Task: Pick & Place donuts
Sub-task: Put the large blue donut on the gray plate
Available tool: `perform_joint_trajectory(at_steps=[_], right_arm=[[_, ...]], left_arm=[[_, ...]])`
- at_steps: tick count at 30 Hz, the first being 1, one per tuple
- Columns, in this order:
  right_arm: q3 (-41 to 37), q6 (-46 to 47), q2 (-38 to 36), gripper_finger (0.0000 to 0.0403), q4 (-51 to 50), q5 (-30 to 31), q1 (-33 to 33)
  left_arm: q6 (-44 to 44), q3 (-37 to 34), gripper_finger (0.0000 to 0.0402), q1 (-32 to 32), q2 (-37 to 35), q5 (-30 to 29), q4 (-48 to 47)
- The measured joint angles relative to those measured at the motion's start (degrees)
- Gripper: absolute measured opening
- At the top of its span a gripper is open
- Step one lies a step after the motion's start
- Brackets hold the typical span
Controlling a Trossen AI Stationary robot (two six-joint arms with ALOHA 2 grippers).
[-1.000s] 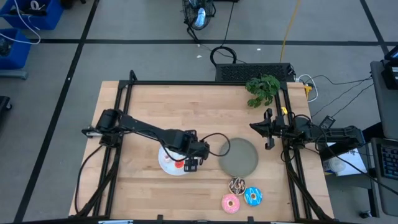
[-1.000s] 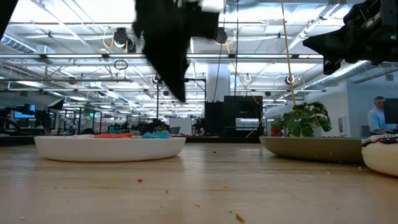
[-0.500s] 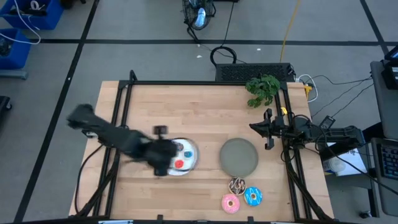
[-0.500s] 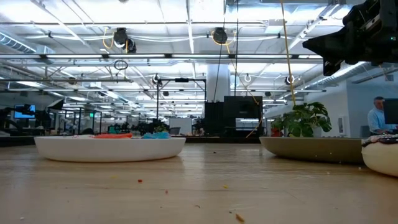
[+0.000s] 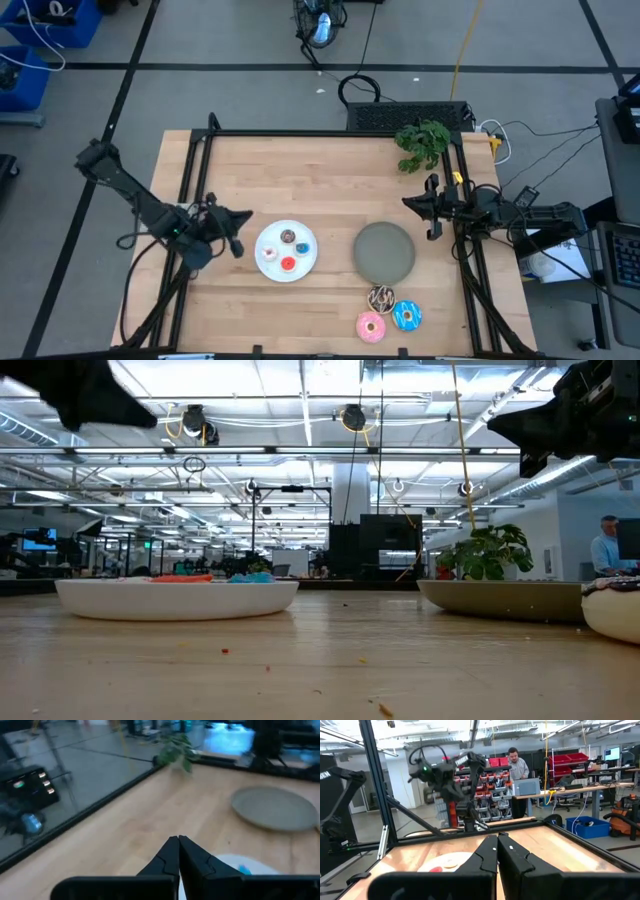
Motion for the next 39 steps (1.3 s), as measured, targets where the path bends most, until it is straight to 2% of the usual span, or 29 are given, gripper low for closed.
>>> perform_joint_trajectory(at_steps=[3,5,8,13,16,18,21,24,29,33,36,39], right_arm=[[0.00,-0.12,0.02,0.0000,0.01,0.01,0.00],[0.01,-0.31,0.02,0.0000,0.00,0.01,0.00],[-0.01,-0.24,0.04,0.0000,-0.41,-0.05,0.04],[0.01,-0.13,0.07,0.0000,-2.44,-0.04,0.04],[0.00,-0.35,0.07,0.0000,-1.88,-0.21,0.04],[0.00,-1.07,0.07,0.0000,-1.77,-0.19,0.04],[0.01,-1.33,0.09,0.0000,-1.96,-0.14,0.04],[0.01,-1.68,0.13,0.0000,-1.54,-1.41,0.04],[-0.01,-2.63,0.12,0.0000,-0.04,-5.88,0.05],[-0.01,-2.68,0.11,0.0000,-0.45,-9.53,0.07],[0.00,-2.68,0.22,0.0000,-1.43,-12.13,0.07],[0.30,-2.69,0.57,0.0000,-0.51,-11.76,0.09]], left_arm=[[11.87,-7.20,0.0004,0.35,-2.39,3.23,13.62],[19.98,-9.95,0.0007,0.97,-4.39,10.51,20.64],[29.33,-11.92,0.0006,2.28,-7.93,20.73,25.32],[39.75,-12.01,0.0006,8.38,-15.86,25.50,24.69],[47.37,-12.01,0.0003,13.58,-21.34,36.46,22.28],[50.52,-12.01,0.0004,17.45,-25.29,41.69,20.74],[50.41,-12.33,0.0003,23.12,-31.47,45.63,16.51],[49.14,-16.05,0.0003,27.16,-37.03,49.06,17.68],[49.56,-25.12,0.0003,30.81,-43.18,50.08,24.87],[48.65,-32.63,0.0002,32.91,-44.03,47.61,34.14],[47.53,-32.56,0.0006,33.93,-43.01,44.18,33.16],[47.30,-32.82,0.0023,34.39,-42.68,39.85,33.83]])
